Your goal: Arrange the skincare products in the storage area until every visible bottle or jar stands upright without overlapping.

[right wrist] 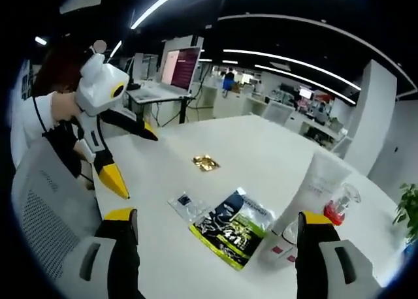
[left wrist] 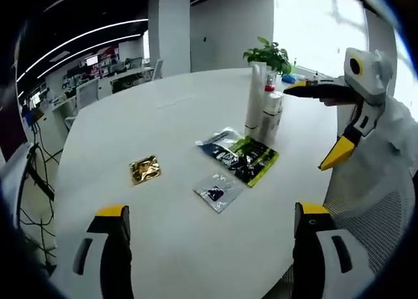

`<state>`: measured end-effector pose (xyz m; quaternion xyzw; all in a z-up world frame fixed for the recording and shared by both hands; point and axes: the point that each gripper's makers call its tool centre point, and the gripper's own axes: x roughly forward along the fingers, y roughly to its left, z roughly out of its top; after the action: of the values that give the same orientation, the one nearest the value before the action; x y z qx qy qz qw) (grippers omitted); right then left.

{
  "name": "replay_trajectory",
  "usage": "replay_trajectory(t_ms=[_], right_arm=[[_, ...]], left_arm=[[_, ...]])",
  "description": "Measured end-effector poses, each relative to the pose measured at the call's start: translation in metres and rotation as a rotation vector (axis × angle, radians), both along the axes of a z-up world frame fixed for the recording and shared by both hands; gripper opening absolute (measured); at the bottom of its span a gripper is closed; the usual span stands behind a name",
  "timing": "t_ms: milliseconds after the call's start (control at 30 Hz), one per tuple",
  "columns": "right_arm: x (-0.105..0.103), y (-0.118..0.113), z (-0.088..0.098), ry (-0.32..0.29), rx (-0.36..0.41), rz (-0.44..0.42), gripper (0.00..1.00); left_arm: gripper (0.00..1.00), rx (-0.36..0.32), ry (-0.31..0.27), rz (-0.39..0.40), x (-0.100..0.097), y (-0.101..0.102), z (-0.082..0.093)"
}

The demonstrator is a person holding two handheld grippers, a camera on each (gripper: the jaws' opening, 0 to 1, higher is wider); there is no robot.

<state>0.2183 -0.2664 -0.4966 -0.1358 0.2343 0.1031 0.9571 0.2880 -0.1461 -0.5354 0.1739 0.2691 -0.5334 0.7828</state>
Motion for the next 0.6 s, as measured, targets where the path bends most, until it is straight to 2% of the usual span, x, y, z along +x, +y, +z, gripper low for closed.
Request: replay_trajectory(t_ms=[233,400,600], right_arm=[[0.018,0.019,-0.004,-0.029,-0.021,0.082,0.99],[0.019,0.026,-0.018,-0.003,-0.028,0.106,0.99],[0.017,0.023,-0.029,-0.004,-0.002,0.094,0.97]], left_arm=[[0.99,0.015,-0.025,0.009,0.016,0.001,-0.002],[0.97,0.053,-0.064,-0.008,0.028,0.002,-0.008],[0.96,0.067,-0.065,-0.022,0.044,-0.004,-0.012]])
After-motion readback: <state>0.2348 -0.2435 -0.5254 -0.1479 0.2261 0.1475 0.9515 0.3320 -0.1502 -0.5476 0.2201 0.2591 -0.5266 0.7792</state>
